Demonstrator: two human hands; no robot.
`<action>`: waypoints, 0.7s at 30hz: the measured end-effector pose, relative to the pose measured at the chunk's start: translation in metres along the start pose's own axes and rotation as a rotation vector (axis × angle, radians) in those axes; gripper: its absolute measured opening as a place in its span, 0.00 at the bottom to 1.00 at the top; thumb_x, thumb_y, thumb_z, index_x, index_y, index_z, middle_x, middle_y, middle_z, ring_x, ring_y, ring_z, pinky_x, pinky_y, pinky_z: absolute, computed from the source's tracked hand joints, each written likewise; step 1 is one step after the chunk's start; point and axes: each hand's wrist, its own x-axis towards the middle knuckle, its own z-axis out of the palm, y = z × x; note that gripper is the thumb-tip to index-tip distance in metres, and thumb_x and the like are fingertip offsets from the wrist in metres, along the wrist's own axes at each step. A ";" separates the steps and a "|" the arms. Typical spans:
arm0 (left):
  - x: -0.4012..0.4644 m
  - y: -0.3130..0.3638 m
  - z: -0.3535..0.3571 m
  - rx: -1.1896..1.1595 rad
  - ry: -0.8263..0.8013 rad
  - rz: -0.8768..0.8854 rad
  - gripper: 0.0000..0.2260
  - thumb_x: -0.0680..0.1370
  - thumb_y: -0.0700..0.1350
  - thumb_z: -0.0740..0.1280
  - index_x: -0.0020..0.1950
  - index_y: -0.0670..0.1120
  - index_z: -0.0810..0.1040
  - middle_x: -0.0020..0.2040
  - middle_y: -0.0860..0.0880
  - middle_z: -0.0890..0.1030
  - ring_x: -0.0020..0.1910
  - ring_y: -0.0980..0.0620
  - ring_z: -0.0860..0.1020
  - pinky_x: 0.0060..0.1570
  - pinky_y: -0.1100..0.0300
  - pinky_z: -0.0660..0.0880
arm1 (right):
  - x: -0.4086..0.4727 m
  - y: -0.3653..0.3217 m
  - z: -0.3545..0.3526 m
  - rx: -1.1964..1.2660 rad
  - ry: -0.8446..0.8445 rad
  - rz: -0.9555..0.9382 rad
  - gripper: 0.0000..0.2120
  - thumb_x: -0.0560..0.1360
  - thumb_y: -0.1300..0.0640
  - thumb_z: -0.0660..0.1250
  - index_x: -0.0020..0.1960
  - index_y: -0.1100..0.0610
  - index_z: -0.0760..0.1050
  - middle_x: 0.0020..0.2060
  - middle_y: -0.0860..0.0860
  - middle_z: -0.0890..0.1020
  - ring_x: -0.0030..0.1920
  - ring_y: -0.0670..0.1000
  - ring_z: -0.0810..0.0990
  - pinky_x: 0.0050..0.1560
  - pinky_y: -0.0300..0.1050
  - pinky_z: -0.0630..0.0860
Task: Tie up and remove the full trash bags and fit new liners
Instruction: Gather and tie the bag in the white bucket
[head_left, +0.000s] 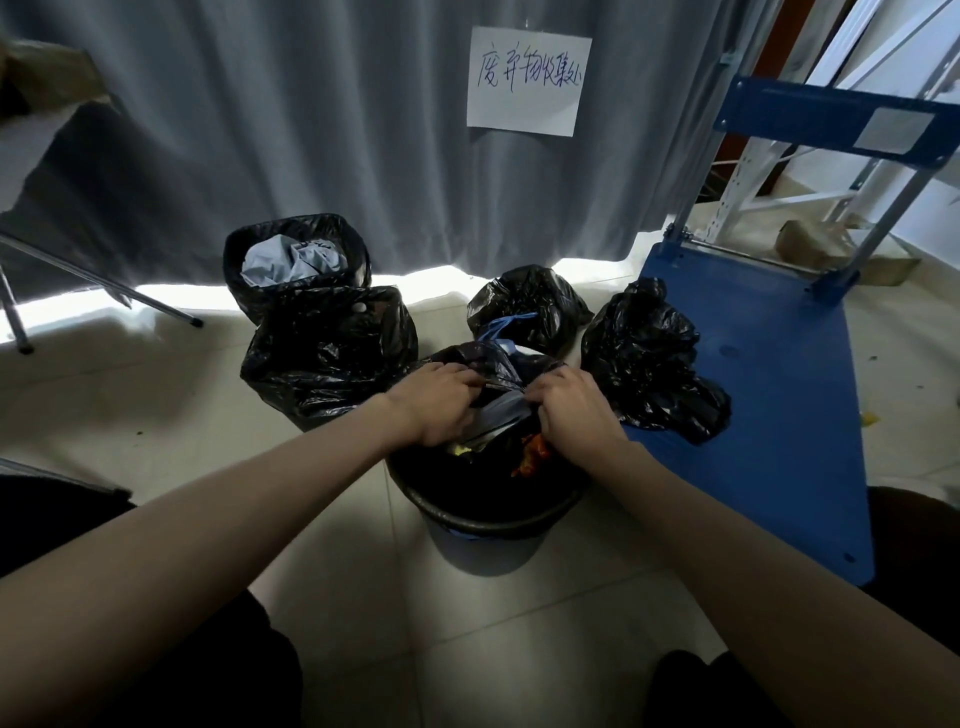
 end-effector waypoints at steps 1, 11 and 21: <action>-0.002 -0.003 -0.002 -0.021 -0.018 0.009 0.21 0.81 0.51 0.56 0.72 0.47 0.70 0.75 0.48 0.65 0.73 0.47 0.63 0.72 0.53 0.60 | 0.000 0.000 -0.004 0.033 -0.020 0.011 0.17 0.76 0.65 0.60 0.60 0.53 0.81 0.59 0.47 0.80 0.61 0.52 0.71 0.64 0.45 0.63; -0.004 -0.010 -0.010 -0.181 -0.043 -0.302 0.25 0.80 0.46 0.57 0.77 0.44 0.59 0.76 0.42 0.61 0.72 0.41 0.65 0.69 0.47 0.64 | 0.000 -0.010 -0.016 0.094 -0.060 0.245 0.17 0.79 0.62 0.60 0.66 0.62 0.76 0.70 0.57 0.69 0.69 0.58 0.67 0.68 0.55 0.69; 0.003 -0.006 -0.012 -0.014 0.005 -0.322 0.14 0.78 0.44 0.60 0.60 0.40 0.78 0.62 0.43 0.74 0.61 0.42 0.72 0.57 0.49 0.71 | -0.002 -0.013 -0.028 0.043 -0.012 0.283 0.14 0.79 0.62 0.60 0.62 0.55 0.76 0.52 0.55 0.83 0.53 0.57 0.78 0.52 0.48 0.68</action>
